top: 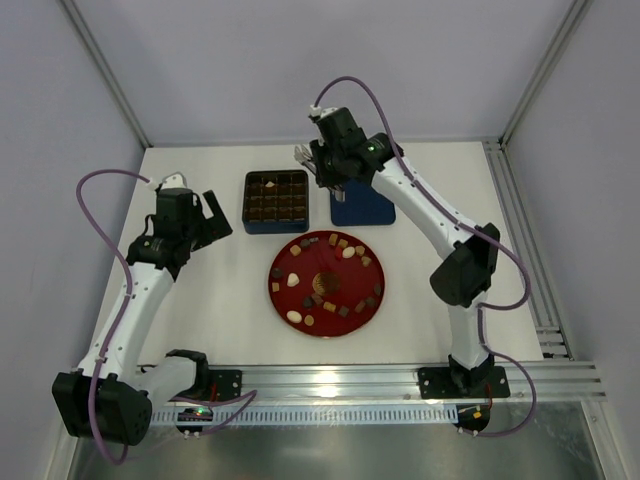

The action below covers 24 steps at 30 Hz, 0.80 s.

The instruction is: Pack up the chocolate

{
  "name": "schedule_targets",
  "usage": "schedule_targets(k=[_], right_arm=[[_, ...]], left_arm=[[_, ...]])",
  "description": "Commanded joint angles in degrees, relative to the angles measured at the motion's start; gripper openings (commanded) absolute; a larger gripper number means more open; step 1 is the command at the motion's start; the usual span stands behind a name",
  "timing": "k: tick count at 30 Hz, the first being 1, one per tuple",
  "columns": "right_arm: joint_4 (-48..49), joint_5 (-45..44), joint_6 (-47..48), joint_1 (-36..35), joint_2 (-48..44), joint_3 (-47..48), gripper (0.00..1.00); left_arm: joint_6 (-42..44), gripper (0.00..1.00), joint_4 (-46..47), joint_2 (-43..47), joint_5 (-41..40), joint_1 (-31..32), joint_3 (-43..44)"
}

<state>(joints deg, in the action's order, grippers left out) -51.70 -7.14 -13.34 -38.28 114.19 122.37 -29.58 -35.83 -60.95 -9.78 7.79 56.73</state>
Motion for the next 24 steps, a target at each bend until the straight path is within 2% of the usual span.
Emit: schedule_targets(k=[1,11,24], right_arm=[[3.10,0.37,1.39,0.22,3.57,5.60,0.27],[7.05,0.54,0.78,0.23,8.24,4.20,0.28],[8.72,0.11,0.42,0.23,7.89,-0.64,0.27]], left_arm=[[0.14,1.00,1.38,0.04,0.55,-0.32,-0.04],[0.05,1.00,1.56,0.04,0.99,-0.23,-0.13],[0.05,1.00,1.56,-0.22,0.90,-0.32,-0.04]])
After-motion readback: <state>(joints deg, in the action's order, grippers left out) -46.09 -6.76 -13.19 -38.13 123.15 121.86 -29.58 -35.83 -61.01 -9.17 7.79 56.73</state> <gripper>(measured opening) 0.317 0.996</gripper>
